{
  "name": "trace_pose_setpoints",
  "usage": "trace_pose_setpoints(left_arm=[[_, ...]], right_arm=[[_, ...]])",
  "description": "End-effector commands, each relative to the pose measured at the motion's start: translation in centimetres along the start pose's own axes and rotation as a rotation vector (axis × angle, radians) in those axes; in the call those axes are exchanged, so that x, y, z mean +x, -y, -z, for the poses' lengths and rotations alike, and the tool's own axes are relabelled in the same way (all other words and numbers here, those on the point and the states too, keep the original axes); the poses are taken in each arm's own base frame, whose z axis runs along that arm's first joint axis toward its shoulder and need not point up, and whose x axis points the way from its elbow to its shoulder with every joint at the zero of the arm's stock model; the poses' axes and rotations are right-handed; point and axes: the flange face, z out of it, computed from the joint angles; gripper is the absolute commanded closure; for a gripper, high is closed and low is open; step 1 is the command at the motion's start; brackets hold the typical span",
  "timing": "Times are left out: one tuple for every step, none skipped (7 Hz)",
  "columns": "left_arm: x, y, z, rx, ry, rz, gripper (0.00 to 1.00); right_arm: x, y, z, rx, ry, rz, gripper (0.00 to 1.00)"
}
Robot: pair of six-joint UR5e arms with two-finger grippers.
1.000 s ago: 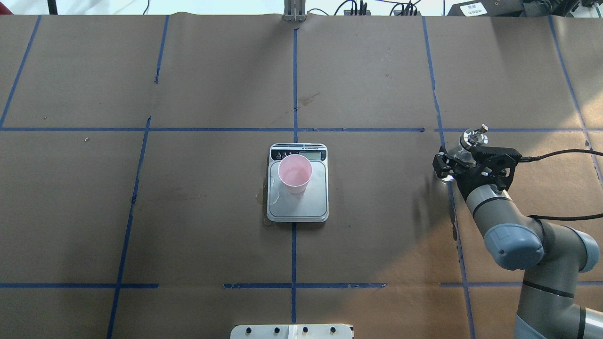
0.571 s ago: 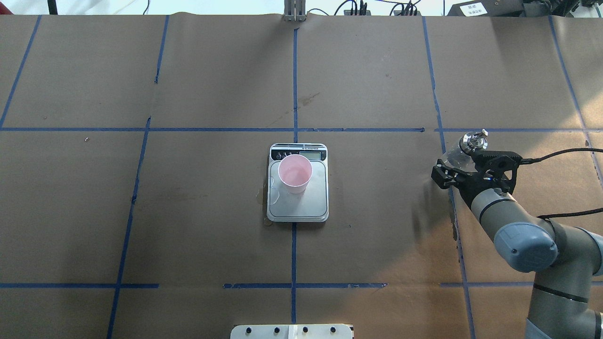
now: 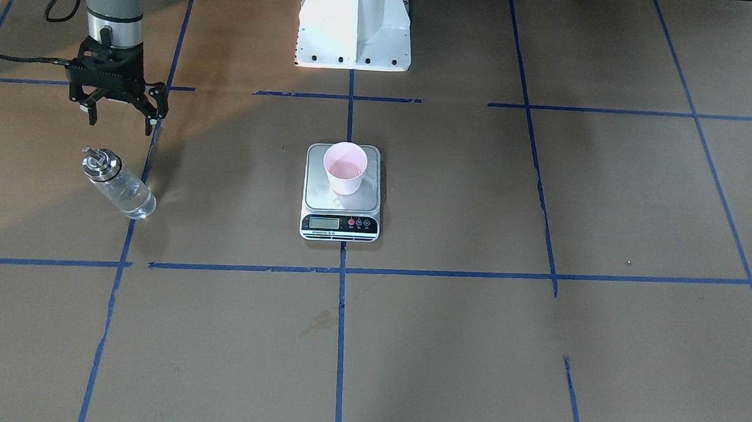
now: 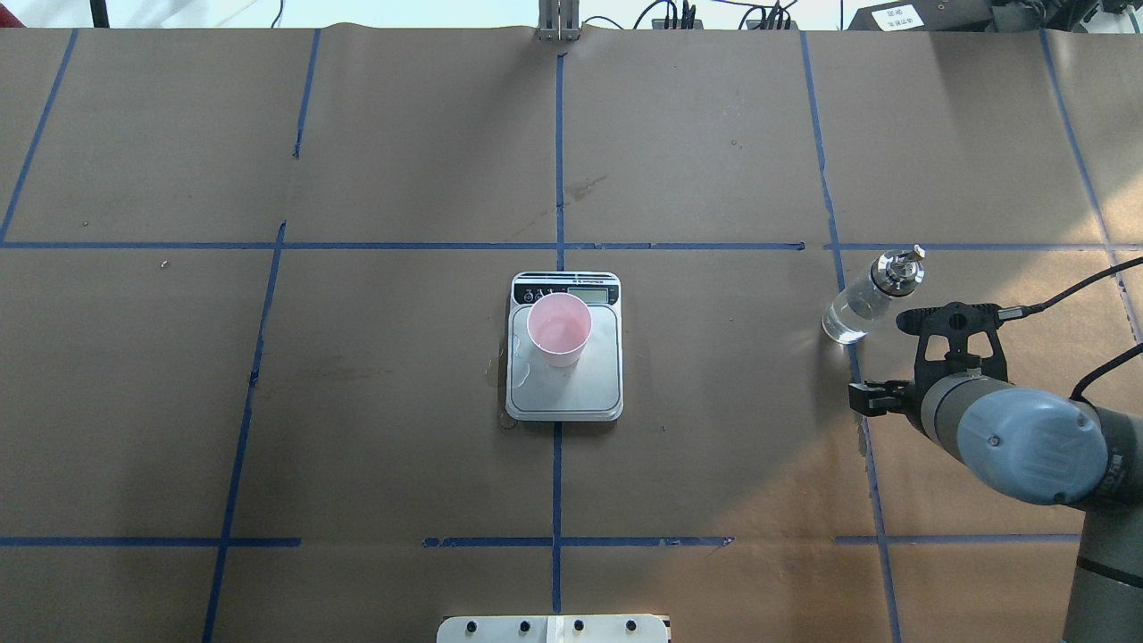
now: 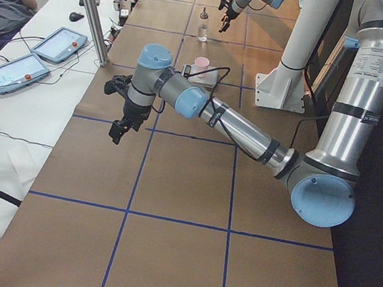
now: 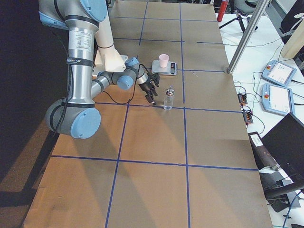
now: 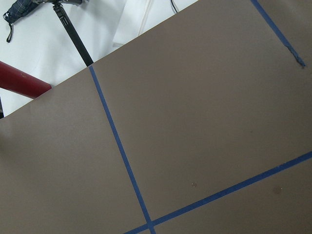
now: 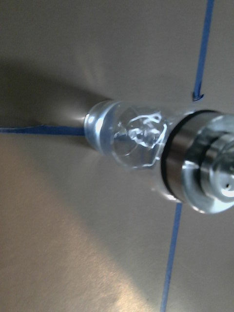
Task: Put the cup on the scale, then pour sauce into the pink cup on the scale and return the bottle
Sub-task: 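Open the right gripper and pull it away from the bottle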
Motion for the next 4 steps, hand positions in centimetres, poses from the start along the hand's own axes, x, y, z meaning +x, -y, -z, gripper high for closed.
trace_pose_setpoints(left_arm=[[-0.1,-0.1,-0.1,-0.004,0.001,0.003,0.00],[-0.1,-0.2,-0.2,-0.006,-0.002,0.001,0.00],[-0.2,-0.2,-0.4,-0.012,-0.002,0.004,0.00],[-0.4,-0.4,-0.7,-0.019,-0.001,0.010,0.00]], right_arm=[[6.6,6.2,5.2,-0.196,0.060,0.086,0.00],[12.0,10.2,7.0,-0.278,0.165,0.139,0.00],[19.0,14.0,7.4,-0.296,0.227,0.198,0.00],[25.2,16.1,6.3,-0.300,0.263,0.234,0.00]])
